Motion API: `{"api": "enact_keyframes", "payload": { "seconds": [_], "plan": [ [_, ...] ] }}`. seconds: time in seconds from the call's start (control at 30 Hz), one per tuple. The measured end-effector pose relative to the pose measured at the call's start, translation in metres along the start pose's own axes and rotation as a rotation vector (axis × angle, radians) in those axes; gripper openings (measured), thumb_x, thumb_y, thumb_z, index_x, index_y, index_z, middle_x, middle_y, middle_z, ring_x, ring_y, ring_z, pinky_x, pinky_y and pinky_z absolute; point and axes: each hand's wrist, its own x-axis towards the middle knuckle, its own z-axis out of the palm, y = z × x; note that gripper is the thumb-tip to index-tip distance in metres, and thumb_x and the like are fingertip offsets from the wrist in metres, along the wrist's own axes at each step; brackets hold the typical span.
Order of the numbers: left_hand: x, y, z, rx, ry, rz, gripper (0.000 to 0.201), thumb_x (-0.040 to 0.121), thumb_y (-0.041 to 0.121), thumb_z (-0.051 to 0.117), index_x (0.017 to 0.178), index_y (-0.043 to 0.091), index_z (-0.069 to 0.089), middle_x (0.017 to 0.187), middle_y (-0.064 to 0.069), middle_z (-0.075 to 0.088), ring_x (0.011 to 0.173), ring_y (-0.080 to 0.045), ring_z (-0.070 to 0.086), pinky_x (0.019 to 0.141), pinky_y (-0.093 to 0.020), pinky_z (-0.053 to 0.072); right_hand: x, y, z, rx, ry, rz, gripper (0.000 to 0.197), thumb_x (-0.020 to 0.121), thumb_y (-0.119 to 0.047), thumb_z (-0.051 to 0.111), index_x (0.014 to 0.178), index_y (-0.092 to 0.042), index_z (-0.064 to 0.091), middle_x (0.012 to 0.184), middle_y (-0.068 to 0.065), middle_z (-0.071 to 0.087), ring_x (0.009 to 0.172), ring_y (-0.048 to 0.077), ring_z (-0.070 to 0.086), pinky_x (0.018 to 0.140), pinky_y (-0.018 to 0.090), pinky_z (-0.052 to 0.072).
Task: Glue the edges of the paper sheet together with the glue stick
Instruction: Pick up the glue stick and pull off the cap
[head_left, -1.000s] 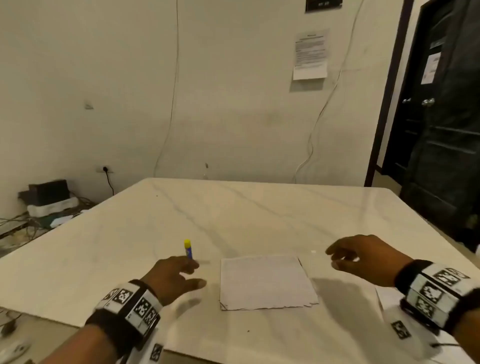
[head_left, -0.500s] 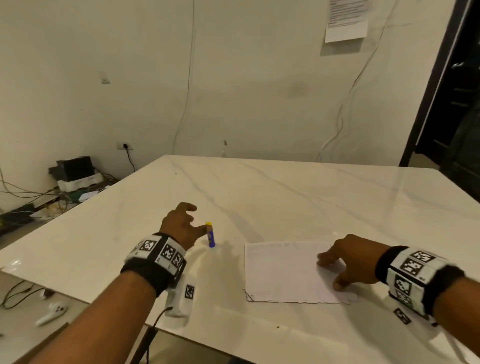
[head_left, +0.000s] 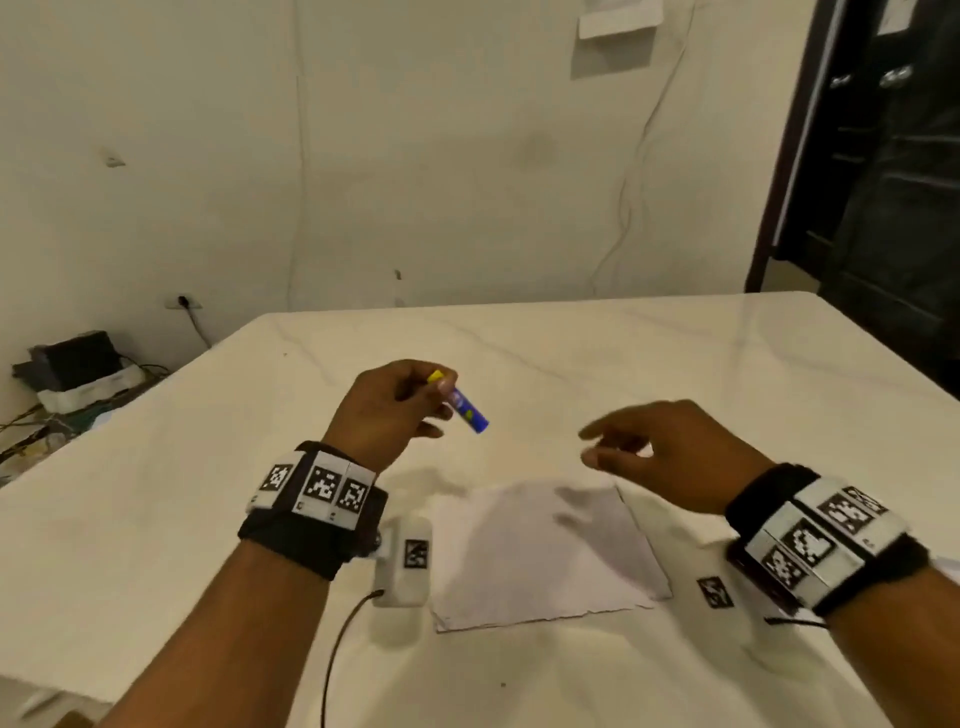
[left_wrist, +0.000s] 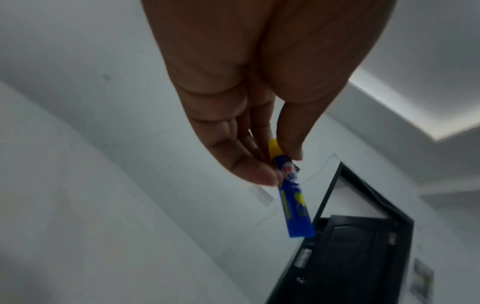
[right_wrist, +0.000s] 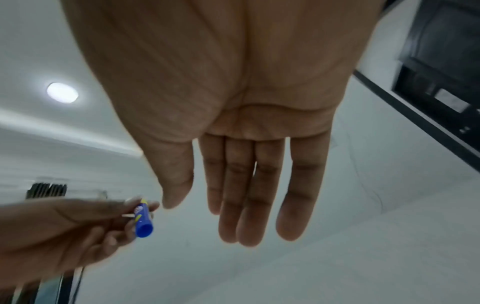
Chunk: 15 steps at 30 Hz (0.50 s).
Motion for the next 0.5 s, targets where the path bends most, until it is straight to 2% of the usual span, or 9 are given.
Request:
{"api": "enact_keyframes", "payload": {
  "seconds": [0.1,0.17,0.23,0.33,0.5],
  "plan": [
    [0.010,0.007,0.070,-0.336,-0.117,-0.045,0.021,0.094,0.015,0.061,0.111,0.005,0.069,0.087,-0.006,0.071,0.074,-0.013,0.068,0.063,-0.024,0.057,0.010,0.003,-0.001,0.409,0.090,0.083,0.032,0.092,-0.048,0.058,0.111,-0.026,0.072,0.091,-0.006,0.077,0.080,0.010,0.073,0.073,0.032,0.061],
    [0.018,0.005,0.102,-0.449,-0.173,-0.088,0.020,0.094,0.015,0.060,0.111,0.007,0.068,0.095,-0.007,0.073,0.077,-0.012,0.069,0.066,-0.025,0.057,0.014,0.007,0.004,0.684,0.095,0.171,0.035,0.095,-0.044,0.056,0.110,-0.017,0.072,0.091,0.003,0.078,0.078,0.018,0.074,0.068,0.035,0.061],
    [0.027,-0.006,0.126,-0.497,-0.216,-0.137,0.020,0.095,0.014,0.059,0.112,0.007,0.066,0.103,-0.009,0.073,0.078,-0.013,0.069,0.067,-0.024,0.057,0.016,0.022,0.011,0.885,0.112,0.245,0.034,0.096,-0.037,0.058,0.108,-0.008,0.072,0.087,0.010,0.076,0.072,0.024,0.069,0.064,0.035,0.056],
    [0.036,-0.031,0.142,-0.509,-0.246,-0.206,0.018,0.093,0.013,0.061,0.109,0.006,0.067,0.104,-0.010,0.074,0.079,-0.012,0.070,0.067,-0.022,0.057,0.019,0.045,0.025,1.025,0.145,0.328,0.029,0.096,-0.028,0.061,0.105,-0.004,0.073,0.080,0.014,0.070,0.066,0.024,0.058,0.057,0.033,0.047],
    [0.039,-0.055,0.149,-0.589,-0.276,-0.274,0.024,0.090,0.012,0.063,0.112,0.003,0.067,0.103,-0.013,0.074,0.082,-0.016,0.070,0.076,-0.024,0.059,0.024,0.064,0.041,1.135,0.103,0.398,0.022,0.096,-0.022,0.061,0.095,-0.004,0.073,0.072,0.010,0.062,0.054,0.017,0.048,0.048,0.026,0.037]
  ]
}}
